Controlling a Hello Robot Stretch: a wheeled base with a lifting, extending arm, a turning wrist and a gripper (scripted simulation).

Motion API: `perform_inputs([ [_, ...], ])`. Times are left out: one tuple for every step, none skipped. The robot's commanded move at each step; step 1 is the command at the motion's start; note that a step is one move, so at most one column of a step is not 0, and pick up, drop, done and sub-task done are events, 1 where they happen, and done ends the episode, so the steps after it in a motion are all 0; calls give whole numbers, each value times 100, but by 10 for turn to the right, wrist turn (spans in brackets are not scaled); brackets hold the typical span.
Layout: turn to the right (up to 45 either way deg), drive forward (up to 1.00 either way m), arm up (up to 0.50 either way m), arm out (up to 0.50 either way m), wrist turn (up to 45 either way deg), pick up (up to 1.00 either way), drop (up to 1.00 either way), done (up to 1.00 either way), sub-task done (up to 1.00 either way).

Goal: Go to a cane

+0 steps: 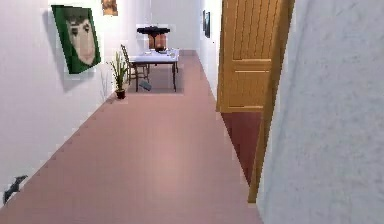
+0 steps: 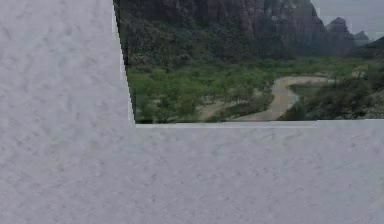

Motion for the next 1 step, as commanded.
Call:
perform_inputs([
  [0, 5, 0, 0, 0, 0, 0, 0, 0],
])
